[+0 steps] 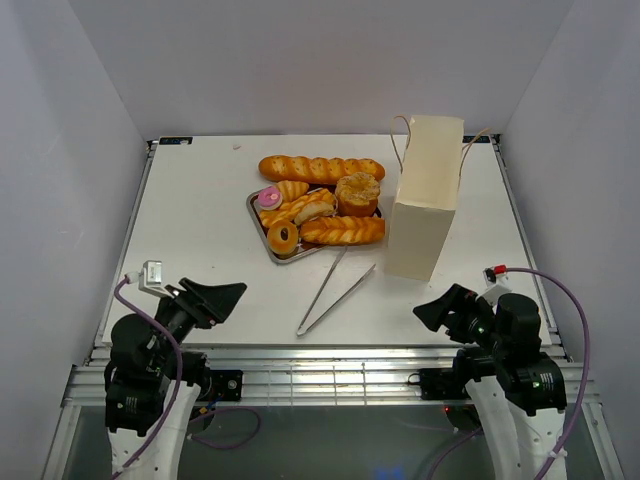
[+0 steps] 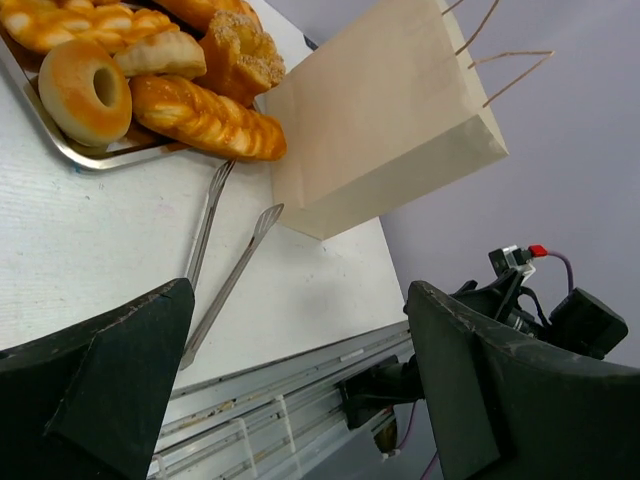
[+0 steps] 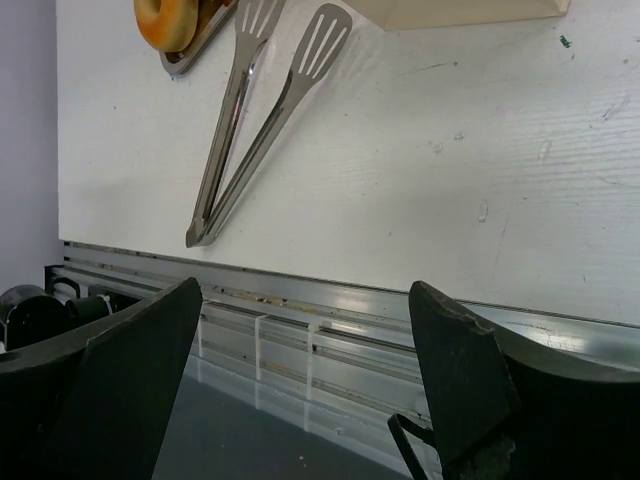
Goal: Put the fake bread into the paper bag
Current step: Pick up the clamp at the center of the board.
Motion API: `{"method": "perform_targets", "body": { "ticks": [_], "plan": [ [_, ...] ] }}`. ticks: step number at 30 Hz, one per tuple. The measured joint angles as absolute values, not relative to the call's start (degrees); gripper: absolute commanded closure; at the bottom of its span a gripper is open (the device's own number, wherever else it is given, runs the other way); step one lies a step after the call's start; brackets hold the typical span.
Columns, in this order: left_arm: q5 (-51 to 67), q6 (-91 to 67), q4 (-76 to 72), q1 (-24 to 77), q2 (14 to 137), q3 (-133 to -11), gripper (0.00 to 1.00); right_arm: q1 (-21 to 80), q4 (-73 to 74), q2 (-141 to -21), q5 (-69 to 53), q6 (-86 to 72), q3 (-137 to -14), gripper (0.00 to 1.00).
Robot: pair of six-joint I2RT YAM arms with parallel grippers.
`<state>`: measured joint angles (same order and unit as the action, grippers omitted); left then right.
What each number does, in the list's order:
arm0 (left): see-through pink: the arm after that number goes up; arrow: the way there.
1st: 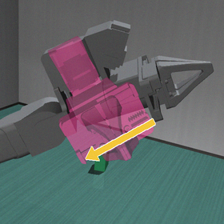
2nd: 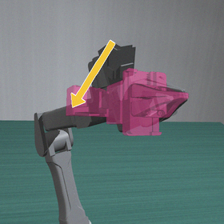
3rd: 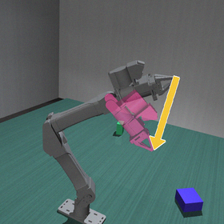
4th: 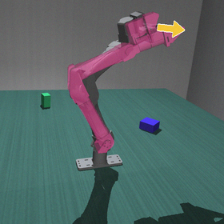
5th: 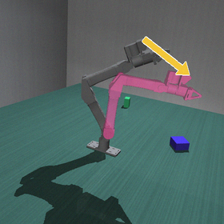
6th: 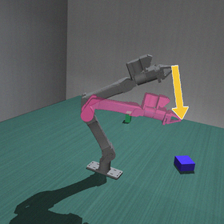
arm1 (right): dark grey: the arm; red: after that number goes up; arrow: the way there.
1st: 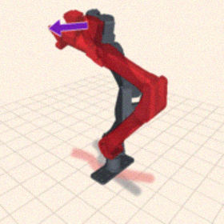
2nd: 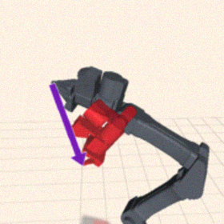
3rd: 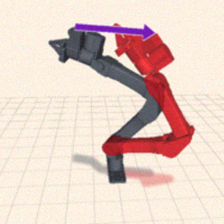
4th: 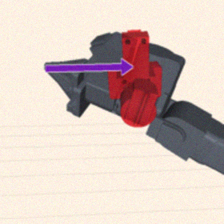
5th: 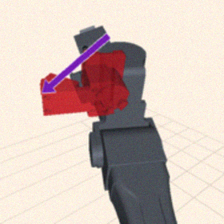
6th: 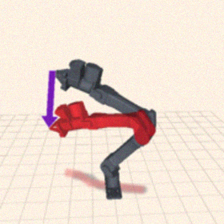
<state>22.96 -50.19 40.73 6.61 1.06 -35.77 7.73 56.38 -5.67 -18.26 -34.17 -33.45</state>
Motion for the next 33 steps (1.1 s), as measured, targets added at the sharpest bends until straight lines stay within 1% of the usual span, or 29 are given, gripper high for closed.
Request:
{"method": "perform_targets", "body": {
  "ticks": [7, 15, 18, 22, 25, 33],
  "plan": [
    [27.0, -50.5, 38.9, 6.9, 6.5, -31.8, 0.02, 7.7, 56.9, -7.9, -15.7, -36.4, -34.1, 0.10],
    [28.3, -51.7, 37.2, 7.2, 9.7, -29.2, 0.02, 7.7, 53.1, -14.6, -25.3, -34.6, -36.6, 0.10],
    [28.5, -50.6, 36.8, 7.7, 13.9, -29.4, 0.02, 7.7, 51.7, -16.3, -28.6, -33.7, -37.0, 0.10],
    [29.1, -47.9, 36.8, 8.0, 23.7, -31.0, 0.02, 7.7, 51.4, -16.4, -30.4, -34.3, -36.6, 0.10],
    [29.3, -45.8, 36.4, 8.0, 27.8, -32.8, 0.02, 7.7, 51.4, -15.1, -30.0, -34.6, -36.1, 0.10],
    [30.5, -42.9, 32.6, 8.7, 29.5, -32.4, 0.02, 7.7, 51.3, -14.7, -28.7, -33.5, -36.4, 0.10]
  ]
}}
